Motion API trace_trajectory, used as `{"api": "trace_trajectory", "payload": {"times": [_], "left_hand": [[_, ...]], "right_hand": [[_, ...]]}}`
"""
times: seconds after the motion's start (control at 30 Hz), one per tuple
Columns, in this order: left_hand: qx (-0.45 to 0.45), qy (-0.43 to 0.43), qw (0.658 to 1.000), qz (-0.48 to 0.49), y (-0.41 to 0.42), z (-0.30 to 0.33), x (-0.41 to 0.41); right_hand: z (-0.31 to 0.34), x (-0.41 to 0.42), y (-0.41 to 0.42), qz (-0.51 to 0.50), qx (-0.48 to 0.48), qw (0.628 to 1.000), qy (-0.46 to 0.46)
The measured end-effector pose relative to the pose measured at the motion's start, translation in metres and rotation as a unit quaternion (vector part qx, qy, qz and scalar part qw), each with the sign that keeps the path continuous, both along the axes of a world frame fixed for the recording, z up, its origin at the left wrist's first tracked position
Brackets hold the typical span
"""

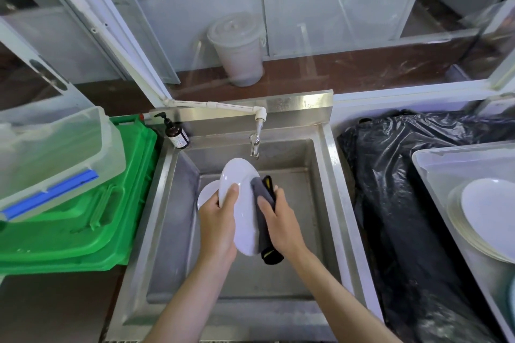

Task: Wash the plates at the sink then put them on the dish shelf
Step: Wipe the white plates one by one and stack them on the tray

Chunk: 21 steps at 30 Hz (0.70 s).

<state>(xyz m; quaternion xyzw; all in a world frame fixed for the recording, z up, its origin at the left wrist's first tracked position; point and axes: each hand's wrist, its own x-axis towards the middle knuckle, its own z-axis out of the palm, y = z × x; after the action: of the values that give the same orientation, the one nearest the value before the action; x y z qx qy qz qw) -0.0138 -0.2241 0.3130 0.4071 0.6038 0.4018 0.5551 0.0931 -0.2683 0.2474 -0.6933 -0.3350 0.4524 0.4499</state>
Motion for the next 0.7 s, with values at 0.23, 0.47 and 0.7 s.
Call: {"api": "trace_trajectory", "payload": {"times": [0.23,0.47,0.7], "left_hand": [[-0.025,-0.036,0.999,-0.015,-0.008,0.0,-0.002],[0.03,0.016,0.997,-0.064,-0.013,0.001,-0.003],[0.122,0.14,0.964,-0.193,-0.034,-0.011,0.011]], "right_hand": [[0.025,0.0,0.013,0.014,0.073,0.997,-0.03],[0.005,0.007,0.019,-0.099,-0.075,0.99,0.062],[0.032,0.012,0.018,-0.074,-0.03,0.949,0.307]]}}
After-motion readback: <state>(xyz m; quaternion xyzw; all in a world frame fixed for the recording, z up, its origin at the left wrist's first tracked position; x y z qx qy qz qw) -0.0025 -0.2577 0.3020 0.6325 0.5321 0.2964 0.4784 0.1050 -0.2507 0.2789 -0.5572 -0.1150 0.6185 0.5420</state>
